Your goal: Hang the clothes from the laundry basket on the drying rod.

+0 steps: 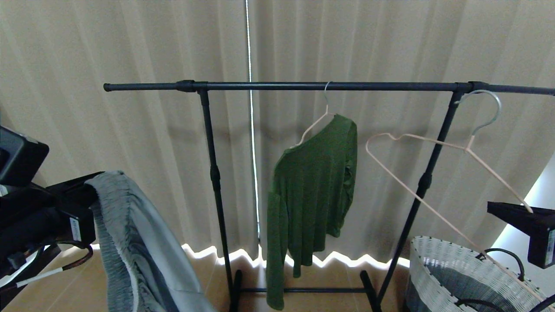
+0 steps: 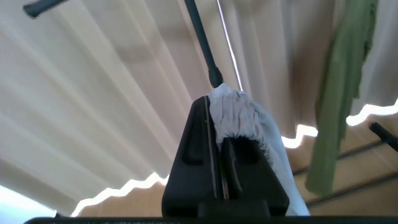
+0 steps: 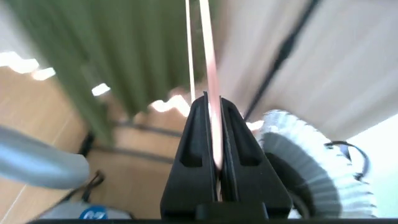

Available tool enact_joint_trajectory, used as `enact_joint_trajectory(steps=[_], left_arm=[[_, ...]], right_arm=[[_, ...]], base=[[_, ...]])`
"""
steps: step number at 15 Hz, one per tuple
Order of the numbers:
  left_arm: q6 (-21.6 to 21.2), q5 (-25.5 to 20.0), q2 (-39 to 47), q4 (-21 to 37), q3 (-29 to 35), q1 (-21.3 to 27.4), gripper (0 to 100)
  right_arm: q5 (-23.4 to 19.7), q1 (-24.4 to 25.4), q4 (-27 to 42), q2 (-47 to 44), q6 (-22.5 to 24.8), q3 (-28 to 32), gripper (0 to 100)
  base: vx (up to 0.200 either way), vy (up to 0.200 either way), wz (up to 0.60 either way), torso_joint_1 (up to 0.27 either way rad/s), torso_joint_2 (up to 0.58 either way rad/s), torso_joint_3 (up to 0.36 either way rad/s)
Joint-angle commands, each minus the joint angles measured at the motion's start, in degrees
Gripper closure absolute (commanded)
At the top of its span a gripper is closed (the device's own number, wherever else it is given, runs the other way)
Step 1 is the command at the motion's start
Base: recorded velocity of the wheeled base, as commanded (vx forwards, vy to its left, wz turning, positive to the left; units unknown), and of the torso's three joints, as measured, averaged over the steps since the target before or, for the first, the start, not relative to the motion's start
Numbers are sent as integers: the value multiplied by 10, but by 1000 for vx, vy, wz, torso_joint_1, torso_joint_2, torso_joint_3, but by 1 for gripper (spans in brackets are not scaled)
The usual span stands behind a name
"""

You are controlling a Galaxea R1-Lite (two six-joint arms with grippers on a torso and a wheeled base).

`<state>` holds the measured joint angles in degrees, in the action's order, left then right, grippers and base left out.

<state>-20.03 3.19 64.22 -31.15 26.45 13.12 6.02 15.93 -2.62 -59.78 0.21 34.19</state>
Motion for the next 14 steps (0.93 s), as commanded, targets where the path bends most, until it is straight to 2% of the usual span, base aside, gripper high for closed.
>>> enact_joint_trajectory(steps=[1, 3, 4, 6, 8, 9, 10, 12, 14], left_arm=[[-2, 1, 3, -1, 2, 0, 100], [-20, 1, 5, 0, -1, 0, 100], [-26, 1, 13, 0, -1, 2, 100], [-25, 6, 31, 3, 12, 27, 100], [-21, 67, 64, 4, 35, 53, 100], [-21, 70, 65, 4, 36, 53, 100], [-4, 132, 113, 4, 73, 62, 100], [40, 172, 164, 4, 115, 62, 100], [90, 203, 200, 3, 146, 70, 100]], right_arm=[[0, 73, -33, 11, 0, -36, 100], [-4, 109, -72, 1, -5, -44, 100], [-15, 142, -91, -16, -13, -44, 100], [-27, 196, -143, -64, -50, -41, 100], [-27, 212, -206, -114, -56, -44, 100], [-27, 213, -208, -116, -56, -44, 100], [-28, 243, -227, -133, -60, -43, 100], [-24, 312, -227, -132, -108, -53, 100], [-23, 340, -227, -129, -127, -53, 100]], base=[[0, 0, 0, 0, 0, 0], [0, 0, 0, 0, 0, 0], [0, 0, 0, 0, 0, 0], [0, 0, 0, 0, 0, 0], [0, 0, 0, 0, 0, 0], [0, 0, 0, 0, 0, 0], [0, 0, 0, 0, 0, 0], [0, 0, 0, 0, 0, 0], [0, 0, 0, 0, 0, 0]])
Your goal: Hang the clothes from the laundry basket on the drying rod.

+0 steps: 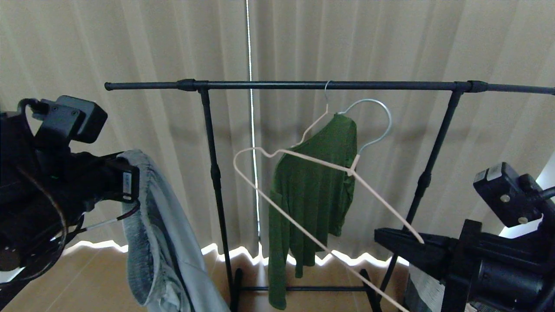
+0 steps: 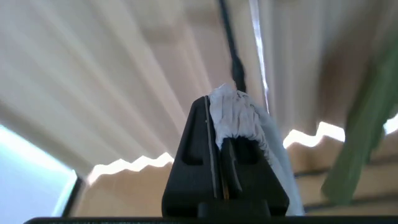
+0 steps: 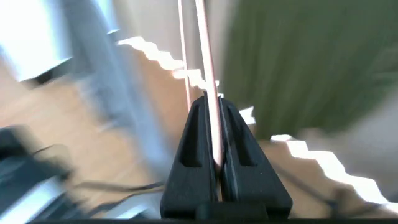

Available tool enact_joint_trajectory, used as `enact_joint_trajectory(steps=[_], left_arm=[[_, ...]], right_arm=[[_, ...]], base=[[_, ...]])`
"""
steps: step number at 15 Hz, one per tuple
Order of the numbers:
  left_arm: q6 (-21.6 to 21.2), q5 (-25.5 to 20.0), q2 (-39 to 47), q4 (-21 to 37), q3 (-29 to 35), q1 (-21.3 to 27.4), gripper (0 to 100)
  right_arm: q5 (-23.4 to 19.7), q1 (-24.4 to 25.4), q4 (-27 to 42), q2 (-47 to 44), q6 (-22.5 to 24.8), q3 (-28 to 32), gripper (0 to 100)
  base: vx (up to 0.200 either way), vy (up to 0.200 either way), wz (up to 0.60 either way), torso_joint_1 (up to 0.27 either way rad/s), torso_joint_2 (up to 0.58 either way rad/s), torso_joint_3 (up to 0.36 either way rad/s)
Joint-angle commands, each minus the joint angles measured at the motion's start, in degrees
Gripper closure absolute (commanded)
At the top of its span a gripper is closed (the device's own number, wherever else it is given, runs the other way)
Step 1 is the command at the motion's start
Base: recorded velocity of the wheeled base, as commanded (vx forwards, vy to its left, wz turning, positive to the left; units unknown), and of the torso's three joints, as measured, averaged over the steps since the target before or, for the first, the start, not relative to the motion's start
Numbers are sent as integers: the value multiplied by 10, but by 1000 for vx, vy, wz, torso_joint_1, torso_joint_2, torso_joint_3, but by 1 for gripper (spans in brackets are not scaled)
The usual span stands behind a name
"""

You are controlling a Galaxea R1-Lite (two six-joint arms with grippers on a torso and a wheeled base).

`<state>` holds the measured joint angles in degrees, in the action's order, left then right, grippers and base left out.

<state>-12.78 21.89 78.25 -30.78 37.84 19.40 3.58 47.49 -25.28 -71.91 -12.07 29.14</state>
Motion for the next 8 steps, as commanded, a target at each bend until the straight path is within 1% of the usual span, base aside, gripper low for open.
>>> enact_joint_trajectory(steps=[1, 2, 4, 6, 8], left_arm=[[72, 30, 86, 1, 62, 34, 100], [84, 36, 93, 1, 70, 40, 100], [93, 76, 120, 0, 97, 60, 100], [93, 79, 121, 1, 106, 71, 100], [93, 80, 120, 5, 109, 81, 100]], right_arm=[[1, 45, 0, -8, -6, -4, 100], [1, 52, 1, -8, -6, -4, 100], [1, 82, 0, -10, -6, -3, 100], [1, 95, 0, -20, -6, -1, 100], [5, 95, 0, -36, -6, 3, 100]], base=[[0, 0, 0, 0, 0, 0], [0, 0, 0, 0, 0, 0], [0, 0, 0, 0, 0, 0], [0, 0, 0, 0, 0, 0], [0, 0, 0, 0, 0, 0]])
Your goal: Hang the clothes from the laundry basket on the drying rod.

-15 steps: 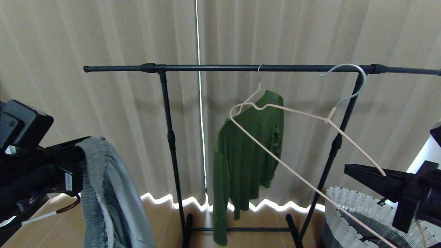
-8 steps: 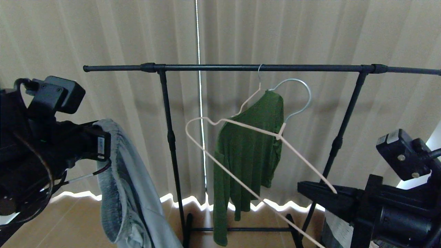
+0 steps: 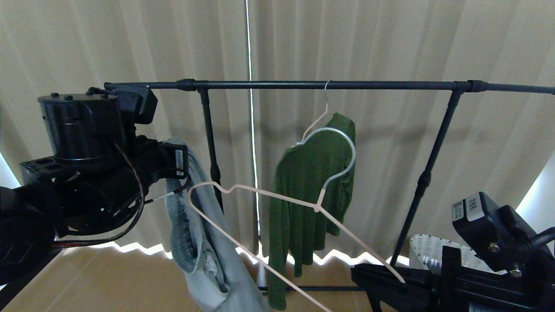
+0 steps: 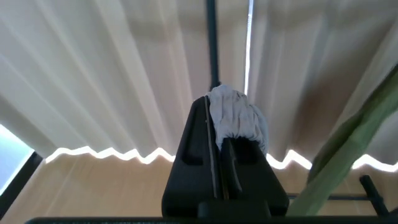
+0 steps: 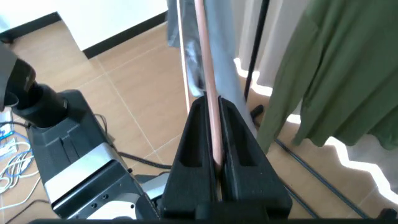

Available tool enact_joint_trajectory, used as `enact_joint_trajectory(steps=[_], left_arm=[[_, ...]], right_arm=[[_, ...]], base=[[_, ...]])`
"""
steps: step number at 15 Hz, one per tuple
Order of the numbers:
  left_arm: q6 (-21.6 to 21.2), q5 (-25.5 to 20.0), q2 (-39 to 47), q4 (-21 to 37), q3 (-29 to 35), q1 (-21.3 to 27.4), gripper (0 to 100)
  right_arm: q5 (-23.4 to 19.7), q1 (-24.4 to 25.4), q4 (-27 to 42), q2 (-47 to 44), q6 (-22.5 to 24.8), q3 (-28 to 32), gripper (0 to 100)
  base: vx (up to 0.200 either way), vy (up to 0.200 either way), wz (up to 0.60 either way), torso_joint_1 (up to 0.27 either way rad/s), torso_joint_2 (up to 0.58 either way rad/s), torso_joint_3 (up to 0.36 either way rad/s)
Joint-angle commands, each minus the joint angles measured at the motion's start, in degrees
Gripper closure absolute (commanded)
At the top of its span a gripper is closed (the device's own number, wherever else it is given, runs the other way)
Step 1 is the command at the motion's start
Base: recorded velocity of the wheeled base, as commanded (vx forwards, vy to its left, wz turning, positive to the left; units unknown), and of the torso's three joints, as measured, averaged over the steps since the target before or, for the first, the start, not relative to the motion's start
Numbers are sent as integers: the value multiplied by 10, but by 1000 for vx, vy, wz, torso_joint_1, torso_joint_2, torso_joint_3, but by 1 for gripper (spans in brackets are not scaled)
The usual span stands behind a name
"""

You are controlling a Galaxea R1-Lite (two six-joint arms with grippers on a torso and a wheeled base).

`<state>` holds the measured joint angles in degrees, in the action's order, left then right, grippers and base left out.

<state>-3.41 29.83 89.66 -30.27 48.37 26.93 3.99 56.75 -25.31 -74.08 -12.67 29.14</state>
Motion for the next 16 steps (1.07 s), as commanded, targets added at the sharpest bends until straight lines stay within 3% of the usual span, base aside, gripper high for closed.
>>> enact_joint_trajectory(steps=[1, 8, 10, 12, 16], left_arm=[[0, 1, 6, 0, 4, 8, 100], [-1, 15, 5, 41, 10, 19, 100], [-2, 21, 5, 57, 10, 20, 100], [-5, 25, 4, 72, 12, 19, 100], [-15, 80, 11, 80, 18, 19, 100]], right_arm=[[1, 4, 0, -17, 0, 4, 100], [37, 2, -2, -86, -3, 44, 100], [42, 2, -1, -105, -43, 74, 100], [74, 2, -1, -128, -61, 100, 100], [110, 4, 3, -165, -63, 134, 100]], base=[[0, 0, 0, 0, 0, 0], [0, 0, 0, 0, 0, 0], [0, 0, 0, 0, 0, 0], [0, 0, 0, 0, 0, 0], [0, 0, 0, 0, 0, 0]])
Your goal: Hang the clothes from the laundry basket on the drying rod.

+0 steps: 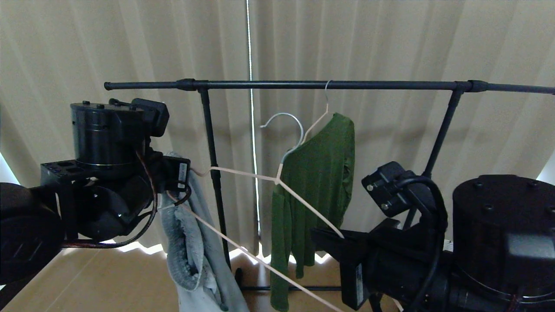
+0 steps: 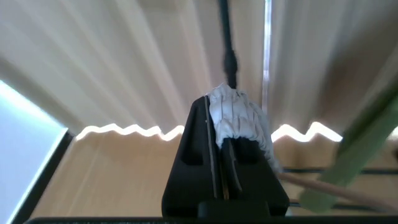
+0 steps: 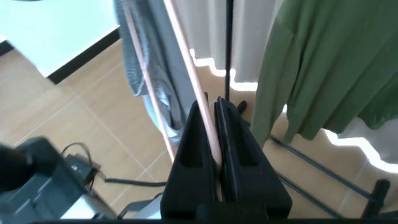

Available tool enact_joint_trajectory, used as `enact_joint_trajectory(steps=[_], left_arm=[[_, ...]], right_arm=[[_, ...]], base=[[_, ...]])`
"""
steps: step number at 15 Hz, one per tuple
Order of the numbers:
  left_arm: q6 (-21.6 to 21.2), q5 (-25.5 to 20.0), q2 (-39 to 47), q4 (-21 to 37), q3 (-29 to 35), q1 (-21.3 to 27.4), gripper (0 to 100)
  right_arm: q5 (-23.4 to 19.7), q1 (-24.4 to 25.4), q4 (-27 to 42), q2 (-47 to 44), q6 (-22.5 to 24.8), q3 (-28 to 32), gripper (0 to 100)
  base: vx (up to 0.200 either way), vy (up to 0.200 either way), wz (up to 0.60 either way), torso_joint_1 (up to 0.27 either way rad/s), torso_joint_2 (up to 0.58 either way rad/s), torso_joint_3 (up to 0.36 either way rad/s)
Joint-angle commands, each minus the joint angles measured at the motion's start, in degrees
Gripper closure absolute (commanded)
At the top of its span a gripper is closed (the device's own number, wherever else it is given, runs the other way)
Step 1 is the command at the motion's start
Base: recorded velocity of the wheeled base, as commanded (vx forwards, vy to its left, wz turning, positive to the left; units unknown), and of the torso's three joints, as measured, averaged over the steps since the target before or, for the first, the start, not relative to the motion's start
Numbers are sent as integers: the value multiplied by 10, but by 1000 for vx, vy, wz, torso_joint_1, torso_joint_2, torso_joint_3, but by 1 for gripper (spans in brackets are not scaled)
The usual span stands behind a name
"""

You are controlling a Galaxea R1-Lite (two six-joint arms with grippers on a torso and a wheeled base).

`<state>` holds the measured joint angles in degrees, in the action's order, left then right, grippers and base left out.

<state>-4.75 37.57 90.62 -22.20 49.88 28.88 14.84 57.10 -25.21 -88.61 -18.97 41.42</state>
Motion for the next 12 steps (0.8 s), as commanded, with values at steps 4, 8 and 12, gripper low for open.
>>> enact_joint_trajectory(steps=[4, 8, 12], left_arm=[[-20, 5, 28, -1, 27, -2, 100], [-21, 6, 49, -1, 51, -2, 100], [-22, 21, 75, -2, 71, -19, 100]], right_arm=[[2, 29, 26, -31, -37, 52, 100], [7, 41, 144, -41, -103, 147, 100], [64, 41, 188, -63, -124, 183, 100]], base=[[0, 0, 0, 0, 0, 0], [0, 0, 0, 0, 0, 0], [0, 0, 0, 0, 0, 0]])
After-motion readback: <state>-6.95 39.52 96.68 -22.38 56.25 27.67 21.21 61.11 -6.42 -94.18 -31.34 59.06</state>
